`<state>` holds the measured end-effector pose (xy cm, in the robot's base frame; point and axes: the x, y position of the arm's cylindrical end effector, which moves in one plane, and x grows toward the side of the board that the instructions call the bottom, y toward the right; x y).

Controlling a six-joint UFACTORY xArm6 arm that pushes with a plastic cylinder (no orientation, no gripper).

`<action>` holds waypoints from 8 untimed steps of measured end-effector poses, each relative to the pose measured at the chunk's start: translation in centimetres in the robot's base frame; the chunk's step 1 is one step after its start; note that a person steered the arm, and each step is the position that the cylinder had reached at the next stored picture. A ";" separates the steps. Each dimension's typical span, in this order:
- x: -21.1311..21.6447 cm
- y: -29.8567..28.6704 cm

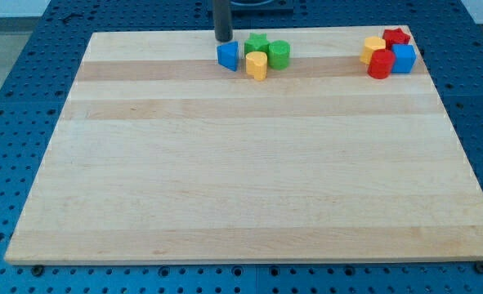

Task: Slide the green star closer to the blue triangle

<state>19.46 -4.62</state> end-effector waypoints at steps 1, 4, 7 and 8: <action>0.0 0.4; 1.0 5.7; 3.2 3.6; 3.2 3.1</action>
<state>22.70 -1.50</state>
